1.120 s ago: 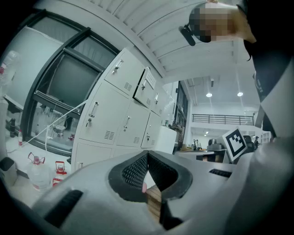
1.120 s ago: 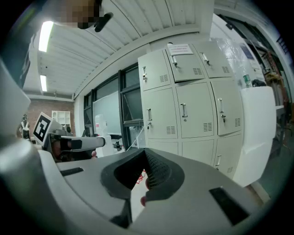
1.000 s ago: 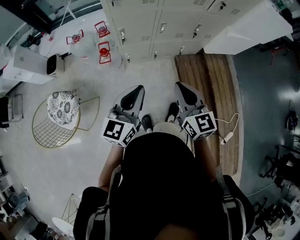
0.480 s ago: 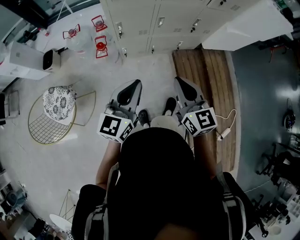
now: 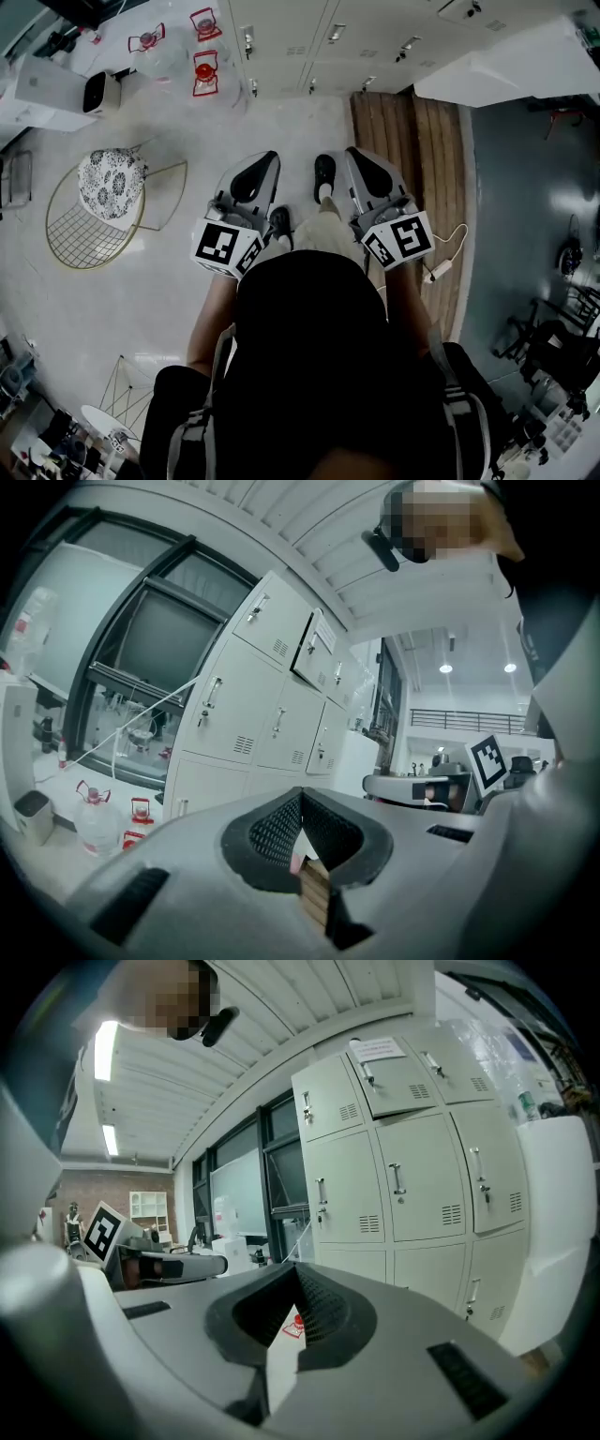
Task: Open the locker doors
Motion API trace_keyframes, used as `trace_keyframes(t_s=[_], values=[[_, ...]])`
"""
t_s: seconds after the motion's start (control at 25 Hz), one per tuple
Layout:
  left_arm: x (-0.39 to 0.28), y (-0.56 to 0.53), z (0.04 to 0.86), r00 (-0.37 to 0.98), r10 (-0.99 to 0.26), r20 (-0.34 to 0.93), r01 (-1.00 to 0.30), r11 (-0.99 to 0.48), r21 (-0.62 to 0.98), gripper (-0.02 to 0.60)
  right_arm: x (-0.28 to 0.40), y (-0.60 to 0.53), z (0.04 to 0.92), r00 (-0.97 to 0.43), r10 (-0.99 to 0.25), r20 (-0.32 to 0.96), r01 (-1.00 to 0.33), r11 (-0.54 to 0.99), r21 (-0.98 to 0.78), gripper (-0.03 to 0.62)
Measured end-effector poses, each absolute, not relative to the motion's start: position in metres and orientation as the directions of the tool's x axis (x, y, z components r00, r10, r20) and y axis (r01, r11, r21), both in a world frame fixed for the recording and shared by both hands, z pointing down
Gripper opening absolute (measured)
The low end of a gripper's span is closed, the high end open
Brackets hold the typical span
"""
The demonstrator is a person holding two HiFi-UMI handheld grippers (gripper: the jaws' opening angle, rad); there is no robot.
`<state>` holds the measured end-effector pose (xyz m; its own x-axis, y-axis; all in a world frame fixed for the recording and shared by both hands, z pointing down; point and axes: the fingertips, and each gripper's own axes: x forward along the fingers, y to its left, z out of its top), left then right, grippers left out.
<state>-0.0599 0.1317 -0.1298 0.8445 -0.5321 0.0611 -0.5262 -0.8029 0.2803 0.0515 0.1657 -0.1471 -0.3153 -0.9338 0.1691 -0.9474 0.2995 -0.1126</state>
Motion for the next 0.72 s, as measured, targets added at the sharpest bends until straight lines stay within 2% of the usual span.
trace_keyframes(t_s=[0.32,0.72], values=[[-0.05,0.076,-0.103,0.772,-0.628,0.095,-0.626,-0.727,0.283,0.018,0.056,0.088,-0.107,-0.462,-0.86,0.219,-0.887,0.444,-0.126,0.003],[-0.029,0.006,-0.066,0.619,-0.761,0.193,-0.771,-0.544,0.33,0.018,0.054,-0.014,-0.06,-0.656,-0.704,0.272,-0.752,0.64,-0.158,0.003]])
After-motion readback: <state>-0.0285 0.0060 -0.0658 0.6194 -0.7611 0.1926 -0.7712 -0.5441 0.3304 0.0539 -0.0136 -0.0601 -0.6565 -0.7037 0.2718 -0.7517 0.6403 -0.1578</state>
